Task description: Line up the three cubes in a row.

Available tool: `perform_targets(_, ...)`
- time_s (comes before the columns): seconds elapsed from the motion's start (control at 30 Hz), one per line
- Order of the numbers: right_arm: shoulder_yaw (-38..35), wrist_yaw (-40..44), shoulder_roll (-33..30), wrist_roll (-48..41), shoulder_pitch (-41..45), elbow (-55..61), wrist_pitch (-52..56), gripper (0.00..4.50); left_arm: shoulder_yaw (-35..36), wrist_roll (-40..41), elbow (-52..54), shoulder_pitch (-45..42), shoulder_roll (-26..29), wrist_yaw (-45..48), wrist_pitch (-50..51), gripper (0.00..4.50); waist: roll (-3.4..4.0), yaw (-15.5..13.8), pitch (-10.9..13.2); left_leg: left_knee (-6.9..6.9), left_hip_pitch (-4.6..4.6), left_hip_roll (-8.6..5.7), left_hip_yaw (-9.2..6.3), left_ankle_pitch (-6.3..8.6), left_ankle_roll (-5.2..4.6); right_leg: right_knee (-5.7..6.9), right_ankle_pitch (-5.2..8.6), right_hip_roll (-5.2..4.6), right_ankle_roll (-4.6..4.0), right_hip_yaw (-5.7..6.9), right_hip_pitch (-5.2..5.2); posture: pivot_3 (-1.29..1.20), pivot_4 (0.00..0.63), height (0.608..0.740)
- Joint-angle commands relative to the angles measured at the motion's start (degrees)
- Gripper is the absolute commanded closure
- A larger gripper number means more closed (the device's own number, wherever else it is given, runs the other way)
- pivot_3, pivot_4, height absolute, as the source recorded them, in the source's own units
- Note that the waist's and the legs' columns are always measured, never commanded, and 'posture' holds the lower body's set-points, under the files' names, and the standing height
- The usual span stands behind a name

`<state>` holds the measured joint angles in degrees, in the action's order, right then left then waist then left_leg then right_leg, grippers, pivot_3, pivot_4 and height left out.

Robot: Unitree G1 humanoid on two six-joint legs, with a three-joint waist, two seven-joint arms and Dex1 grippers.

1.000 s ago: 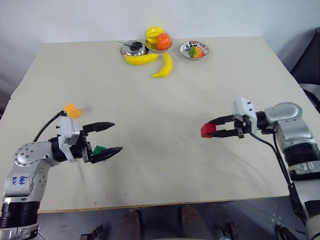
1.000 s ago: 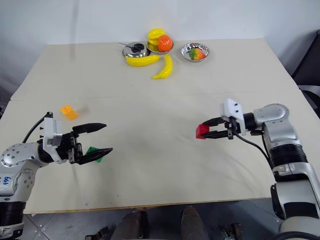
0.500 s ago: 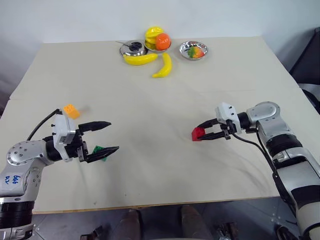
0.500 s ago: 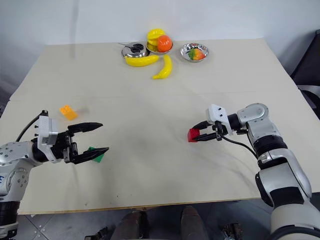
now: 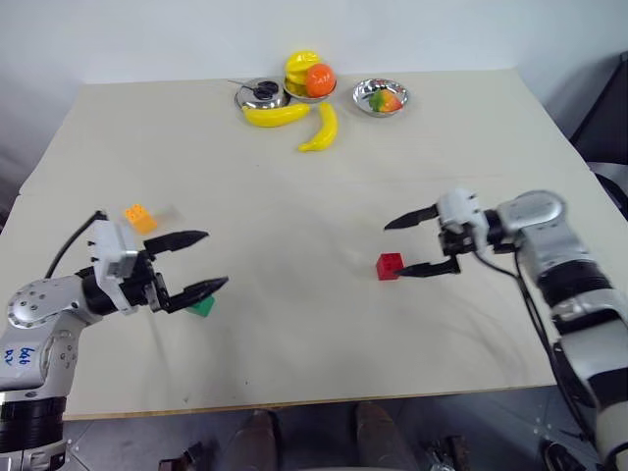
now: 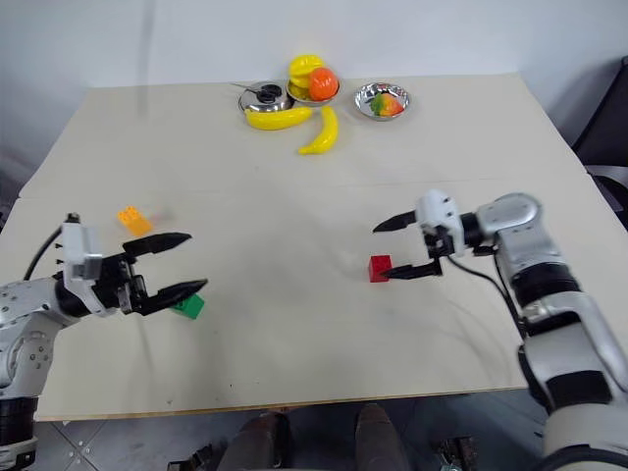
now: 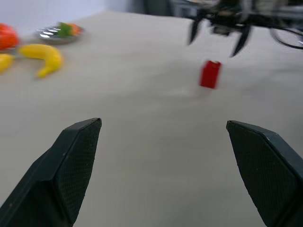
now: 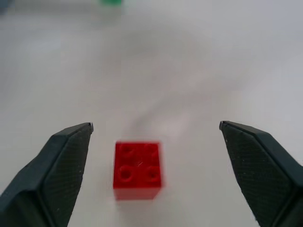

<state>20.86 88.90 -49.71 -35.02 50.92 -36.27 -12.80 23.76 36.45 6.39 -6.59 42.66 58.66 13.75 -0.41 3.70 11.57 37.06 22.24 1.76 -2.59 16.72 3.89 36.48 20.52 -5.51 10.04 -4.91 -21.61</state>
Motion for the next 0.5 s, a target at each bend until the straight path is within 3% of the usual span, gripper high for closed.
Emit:
perform_targets(0.03, -5.9, 3.6, -3.3, -4.5, -5.9, 9.5, 5.1, 0.07, 6.7, 2.1, -1.3, 3.0, 0.0, -2.6, 0.9, 0.00, -0.01, -0.2, 0.0, 0.01, 0.00, 0.00, 0.03, 0.03, -0.02, -0.01, 0.01, -0.01, -0.01, 0.00, 0.00, 0.00, 0.150, 0.740)
perform_targets(0.13, -14.9, 2.3, -2.7, -11.9, -17.3, 17.1, 4.9, 0.07, 12.8, 0.2, -5.8, 9.7, -1.0, -3.2, -2.0, 0.00, -0.01, -0.3, 0.0, 0.02, -0.01, 0.00, 0.09, 0.12, -0.16, -0.06, 0.01, 0.00, -0.01, -0.03, 0.01, 0.00, 0.150, 0.740)
perform_targets(0.23, -21.1, 1.6, -3.8, -15.4, -29.8, 24.6, 12.5, 0.07, 19.6, -2.4, -14.5, 17.9, -3.2, -4.9, -7.7, 0.00, 0.00, -0.4, 0.0, -0.01, -0.03, -0.01, 0.19, 0.15, -0.15, -0.06, 0.01, -0.02, -0.02, -0.08, 0.02, 0.00, 0.150, 0.740)
perform_targets(0.5, -28.0, -5.8, 2.1, -12.0, -38.0, 36.8, 12.9, 0.07, 21.1, -0.9, -13.4, 23.8, -7.8, -5.7, -10.8, 0.00, -0.26, -2.1, -0.1, 0.15, -0.15, 0.01, 0.09, 0.18, -0.18, -0.30, -0.15, 0.02, 0.01, 0.00, 0.19, 0.00, 0.150, 0.740)
